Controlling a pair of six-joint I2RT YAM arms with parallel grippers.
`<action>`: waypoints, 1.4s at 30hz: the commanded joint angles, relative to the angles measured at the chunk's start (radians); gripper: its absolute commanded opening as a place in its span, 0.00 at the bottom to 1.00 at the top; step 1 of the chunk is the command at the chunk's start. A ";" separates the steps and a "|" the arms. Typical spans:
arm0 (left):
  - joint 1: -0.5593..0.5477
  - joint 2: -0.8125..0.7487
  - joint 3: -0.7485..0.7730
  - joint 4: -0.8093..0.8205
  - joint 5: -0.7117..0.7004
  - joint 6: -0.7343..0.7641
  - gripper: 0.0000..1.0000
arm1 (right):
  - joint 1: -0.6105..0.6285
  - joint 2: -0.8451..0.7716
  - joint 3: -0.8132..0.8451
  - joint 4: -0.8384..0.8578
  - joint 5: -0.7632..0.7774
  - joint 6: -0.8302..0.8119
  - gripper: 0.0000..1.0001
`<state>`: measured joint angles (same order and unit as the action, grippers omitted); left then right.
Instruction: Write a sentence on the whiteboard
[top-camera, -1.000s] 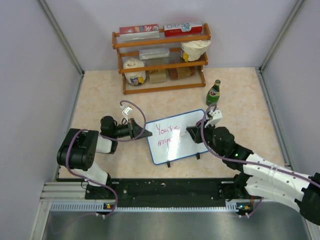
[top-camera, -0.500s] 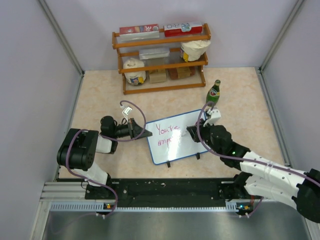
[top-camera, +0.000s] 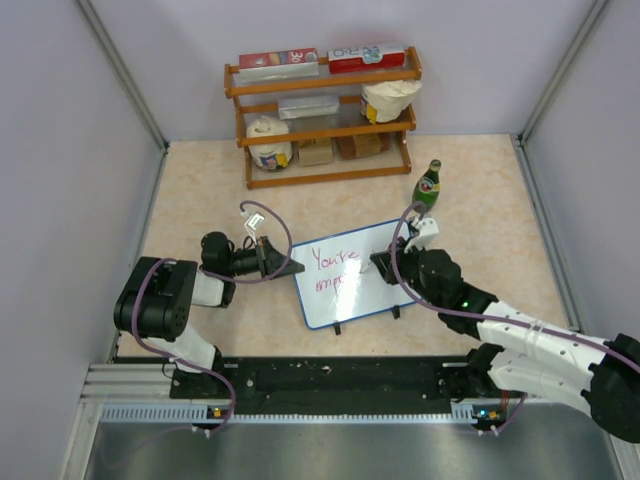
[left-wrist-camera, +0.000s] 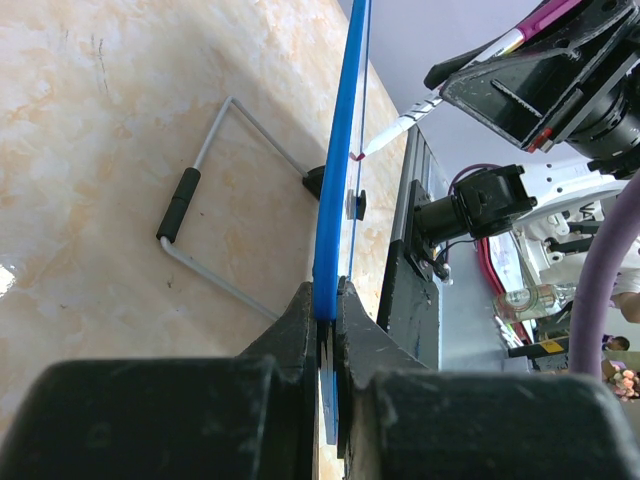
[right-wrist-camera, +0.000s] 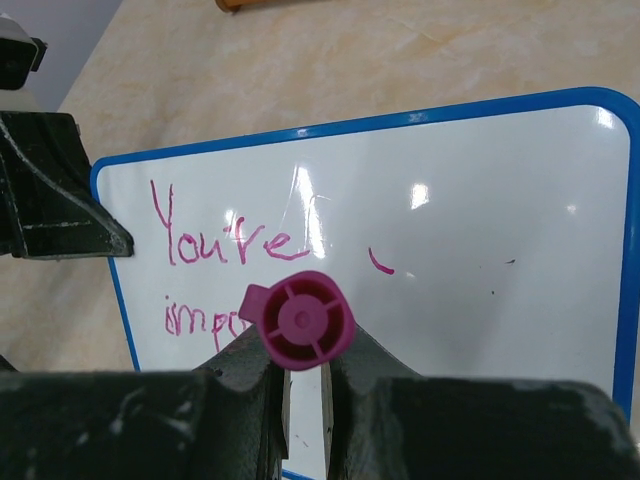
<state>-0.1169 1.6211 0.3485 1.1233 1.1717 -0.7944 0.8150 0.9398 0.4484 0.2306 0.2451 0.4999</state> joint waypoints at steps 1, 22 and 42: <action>0.016 0.013 -0.005 0.047 -0.050 0.052 0.00 | -0.008 0.007 0.024 0.006 -0.029 0.003 0.00; 0.016 0.013 -0.003 0.047 -0.052 0.052 0.00 | -0.008 -0.022 0.010 -0.042 0.028 -0.015 0.00; 0.016 0.014 -0.003 0.050 -0.052 0.050 0.00 | -0.016 -0.018 0.038 -0.010 0.045 -0.008 0.00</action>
<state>-0.1165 1.6215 0.3485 1.1233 1.1713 -0.7952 0.8146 0.9253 0.4473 0.1932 0.2611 0.5014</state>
